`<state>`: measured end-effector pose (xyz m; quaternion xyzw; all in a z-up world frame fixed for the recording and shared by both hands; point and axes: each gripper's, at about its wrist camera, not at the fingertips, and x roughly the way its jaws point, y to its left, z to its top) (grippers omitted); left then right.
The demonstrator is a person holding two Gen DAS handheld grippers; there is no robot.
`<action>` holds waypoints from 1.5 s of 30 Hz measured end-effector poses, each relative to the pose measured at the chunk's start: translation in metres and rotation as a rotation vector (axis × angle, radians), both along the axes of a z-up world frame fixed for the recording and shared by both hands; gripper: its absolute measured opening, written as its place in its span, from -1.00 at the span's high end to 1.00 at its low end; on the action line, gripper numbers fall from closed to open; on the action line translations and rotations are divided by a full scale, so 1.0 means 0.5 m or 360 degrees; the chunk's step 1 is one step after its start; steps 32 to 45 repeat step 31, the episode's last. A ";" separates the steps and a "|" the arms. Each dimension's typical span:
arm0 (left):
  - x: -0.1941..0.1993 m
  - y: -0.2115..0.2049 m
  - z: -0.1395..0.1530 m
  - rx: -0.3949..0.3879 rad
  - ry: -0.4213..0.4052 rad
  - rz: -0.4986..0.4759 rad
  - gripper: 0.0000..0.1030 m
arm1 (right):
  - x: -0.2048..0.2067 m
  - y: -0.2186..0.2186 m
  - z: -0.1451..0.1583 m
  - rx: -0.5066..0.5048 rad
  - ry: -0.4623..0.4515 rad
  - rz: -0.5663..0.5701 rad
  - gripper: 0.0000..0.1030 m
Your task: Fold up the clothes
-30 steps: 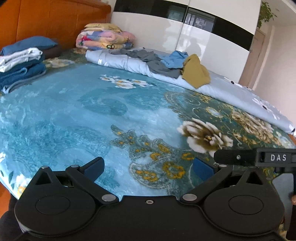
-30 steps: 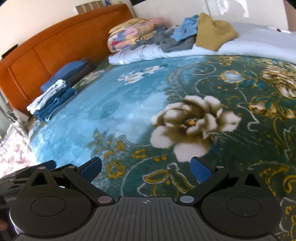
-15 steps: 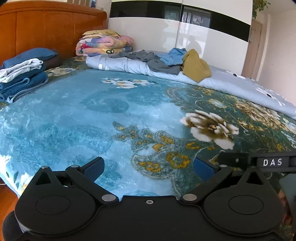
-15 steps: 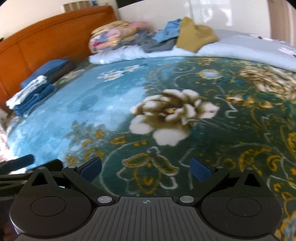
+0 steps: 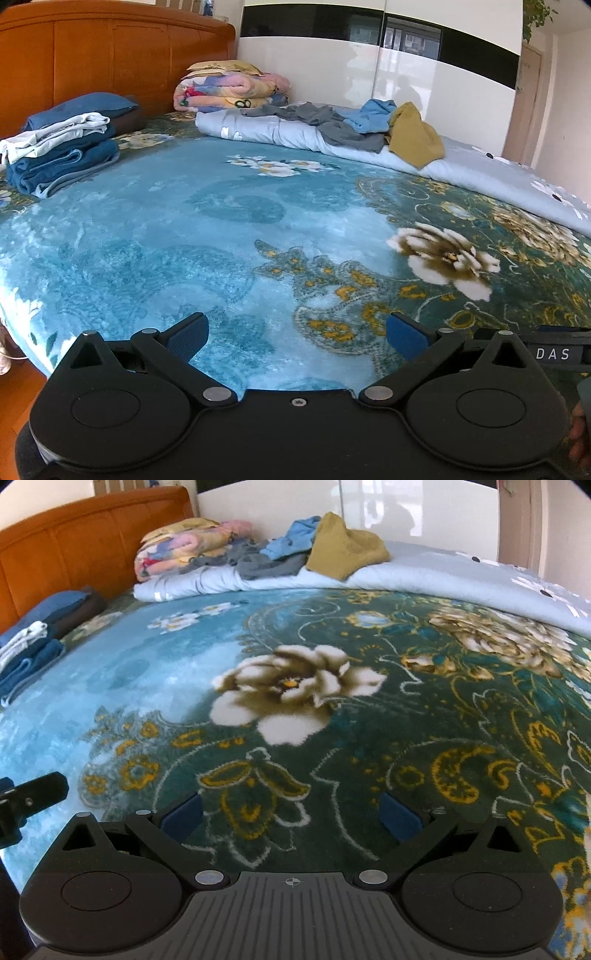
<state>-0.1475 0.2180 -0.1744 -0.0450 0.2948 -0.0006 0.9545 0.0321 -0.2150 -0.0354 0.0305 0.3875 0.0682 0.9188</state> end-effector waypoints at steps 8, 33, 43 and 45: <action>0.002 -0.006 -0.005 0.0032 0.0036 0.0008 -0.97 | -0.018 0.010 -0.004 -0.0060 -0.0013 -0.0007 -0.99; 0.005 -0.022 -0.009 0.0125 0.0079 -0.0008 -0.97 | -0.058 -0.023 -0.005 -0.0070 -0.0019 -0.0155 -0.99; 0.005 -0.022 -0.009 0.0125 0.0079 -0.0008 -0.97 | -0.058 -0.023 -0.005 -0.0070 -0.0019 -0.0155 -0.99; 0.005 -0.022 -0.009 0.0125 0.0079 -0.0008 -0.97 | -0.058 -0.023 -0.005 -0.0070 -0.0019 -0.0155 -0.99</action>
